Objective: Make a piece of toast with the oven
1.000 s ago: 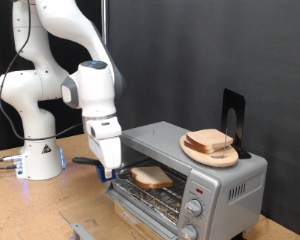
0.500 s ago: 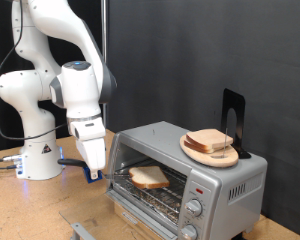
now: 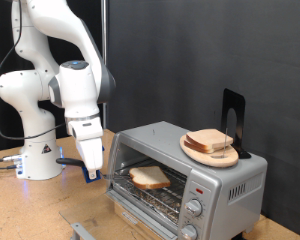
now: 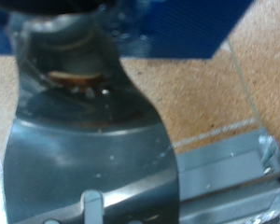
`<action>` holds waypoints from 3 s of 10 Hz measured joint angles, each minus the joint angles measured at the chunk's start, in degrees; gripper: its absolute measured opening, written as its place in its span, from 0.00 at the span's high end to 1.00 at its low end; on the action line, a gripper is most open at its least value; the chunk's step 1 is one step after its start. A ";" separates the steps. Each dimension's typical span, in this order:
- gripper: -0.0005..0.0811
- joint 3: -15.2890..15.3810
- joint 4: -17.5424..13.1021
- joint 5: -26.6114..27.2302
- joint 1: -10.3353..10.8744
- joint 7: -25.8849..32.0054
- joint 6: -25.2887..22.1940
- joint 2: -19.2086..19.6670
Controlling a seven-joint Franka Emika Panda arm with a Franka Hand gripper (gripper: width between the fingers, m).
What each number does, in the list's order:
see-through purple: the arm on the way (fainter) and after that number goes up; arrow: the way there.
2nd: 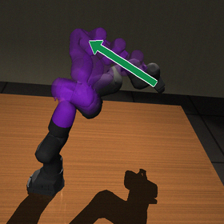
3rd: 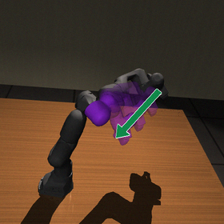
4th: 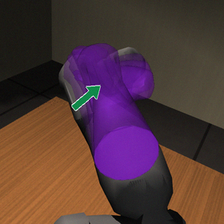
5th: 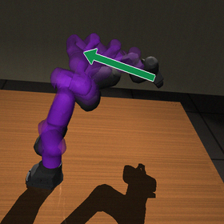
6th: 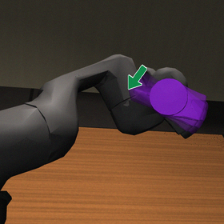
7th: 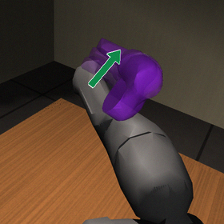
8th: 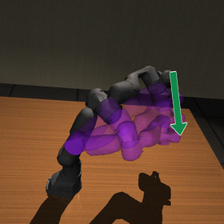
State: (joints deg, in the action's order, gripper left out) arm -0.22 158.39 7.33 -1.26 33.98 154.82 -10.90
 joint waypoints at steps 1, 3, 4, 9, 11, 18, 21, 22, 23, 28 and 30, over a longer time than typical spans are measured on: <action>0.50 0.67 -0.74 0.01 0.06 -1.44 0.26 0.69; 0.50 1.90 -2.54 0.15 0.46 -3.80 0.38 2.04; 0.50 2.69 -3.58 0.27 0.76 -5.11 0.37 2.69; 0.50 4.24 -6.26 0.76 1.72 -6.55 -0.54 4.39; 0.50 4.00 -6.13 3.39 1.75 -3.01 -1.58 4.27; 0.50 -3.64 0.07 11.06 -0.97 6.65 -7.35 -6.44; 0.50 -4.00 1.02 11.05 -3.43 1.66 -12.63 -9.31; 0.50 -3.94 1.01 10.99 -3.39 2.29 -12.43 -9.19; 0.50 -4.30 0.87 13.25 -3.02 3.46 -12.40 -9.23; 0.50 -9.35 -2.38 22.02 -2.31 9.45 -22.55 -16.75; 0.50 -9.69 -2.27 21.97 -2.37 9.43 -23.83 -17.80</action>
State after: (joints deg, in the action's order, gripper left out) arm -9.91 156.13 29.30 -3.63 43.40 130.99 -28.70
